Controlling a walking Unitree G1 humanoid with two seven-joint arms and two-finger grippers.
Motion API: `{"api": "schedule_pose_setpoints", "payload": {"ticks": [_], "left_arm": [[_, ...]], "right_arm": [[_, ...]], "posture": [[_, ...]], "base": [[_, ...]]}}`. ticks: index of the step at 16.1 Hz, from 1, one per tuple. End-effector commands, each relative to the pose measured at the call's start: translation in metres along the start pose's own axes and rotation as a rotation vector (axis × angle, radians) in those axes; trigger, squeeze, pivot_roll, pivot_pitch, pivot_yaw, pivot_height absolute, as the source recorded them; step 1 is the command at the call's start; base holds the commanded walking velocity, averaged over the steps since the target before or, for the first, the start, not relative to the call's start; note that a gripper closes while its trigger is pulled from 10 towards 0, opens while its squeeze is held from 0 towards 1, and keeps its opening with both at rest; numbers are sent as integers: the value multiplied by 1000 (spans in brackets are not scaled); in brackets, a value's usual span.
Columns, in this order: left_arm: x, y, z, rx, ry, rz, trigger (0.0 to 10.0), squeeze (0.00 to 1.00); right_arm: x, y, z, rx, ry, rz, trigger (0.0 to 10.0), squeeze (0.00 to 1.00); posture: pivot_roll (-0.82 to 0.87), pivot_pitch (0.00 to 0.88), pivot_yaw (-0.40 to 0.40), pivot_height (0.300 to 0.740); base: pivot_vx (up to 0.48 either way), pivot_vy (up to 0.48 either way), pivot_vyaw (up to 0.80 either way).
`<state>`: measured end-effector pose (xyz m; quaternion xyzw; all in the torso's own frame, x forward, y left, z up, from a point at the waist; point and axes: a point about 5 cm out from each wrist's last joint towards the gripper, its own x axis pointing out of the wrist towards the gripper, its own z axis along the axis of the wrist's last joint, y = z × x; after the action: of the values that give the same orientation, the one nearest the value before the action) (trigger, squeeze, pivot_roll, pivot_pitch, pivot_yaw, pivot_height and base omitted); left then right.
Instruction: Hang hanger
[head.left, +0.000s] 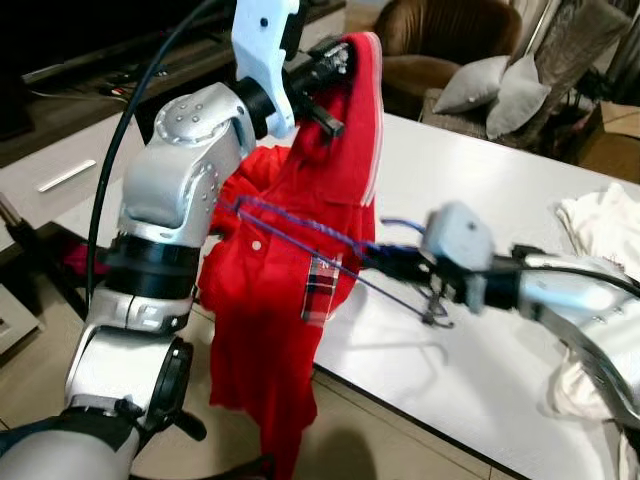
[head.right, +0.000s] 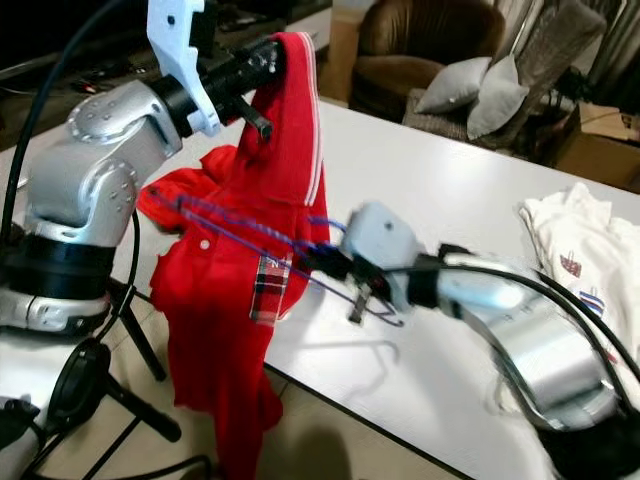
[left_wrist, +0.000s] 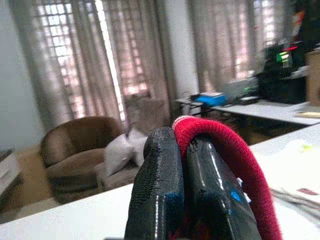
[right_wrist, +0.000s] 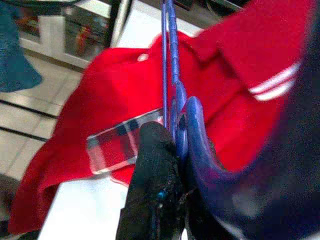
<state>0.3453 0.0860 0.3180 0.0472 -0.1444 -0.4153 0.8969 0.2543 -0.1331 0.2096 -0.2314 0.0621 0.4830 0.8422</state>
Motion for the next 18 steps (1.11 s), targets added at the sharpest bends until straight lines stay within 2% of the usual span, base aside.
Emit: {"api": "schedule_pose_setpoints", "payload": {"ticks": [1,4,5,6,7,8,10,12,13,15,16,17,18], "left_arm": [[0,-5,11,-25,-40,-47,10000,0],[-3,-4,33,-76,-134,-72,10000,0],[-5,2,53,-94,-242,-65,10000,0],[-6,6,63,-100,-292,-59,10000,0],[-12,21,98,-101,-477,-10,10000,0],[-19,34,127,-92,-614,38,10000,0],[-30,45,148,-69,-704,90,10000,0],[-34,50,145,-47,-690,136,10000,0],[-31,51,122,-74,-607,164,10000,0],[-17,46,81,-67,-430,205,10000,0],[-10,43,60,-53,-339,227,10000,0],[-6,40,48,-59,-285,233,10000,0],[4,34,9,-42,-115,274,10000,0]], "right_arm": [[4,-11,-5,10,43,-75,10000,0],[11,-36,-8,19,82,-228,10000,0],[11,-66,-3,-27,88,-366,10000,0],[10,-78,0,-56,86,-424,10000,0],[-5,-132,33,-149,-32,-709,10000,0],[-30,-168,75,-211,-206,-954,10000,0],[-50,-182,109,-232,-377,-1054,10000,0],[-39,-180,107,-265,-376,-984,10000,0],[-13,-169,81,-258,-321,-869,10000,0],[15,-147,40,-240,-233,-703,10000,0],[24,-134,20,-211,-189,-636,10000,0],[27,-127,10,-202,-165,-607,10000,0],[30,-105,-15,-174,-109,-507,10000,0]], "posture": [[37,0,-13,740],[35,0,-13,740],[28,0,-9,740],[28,0,-9,740],[35,0,-18,740],[35,0,-18,740],[43,0,-34,740],[43,0,-34,740],[49,0,-41,740],[48,0,-34,740],[49,0,-33,740],[49,0,-33,740],[50,0,-26,740]], "base": [[0,0,0],[0,0,0],[0,0,0],[0,0,0],[0,0,0],[0,0,0],[0,0,0],[0,0,0],[0,0,0],[0,0,0],[0,0,0],[0,0,0],[0,0,0]]}}
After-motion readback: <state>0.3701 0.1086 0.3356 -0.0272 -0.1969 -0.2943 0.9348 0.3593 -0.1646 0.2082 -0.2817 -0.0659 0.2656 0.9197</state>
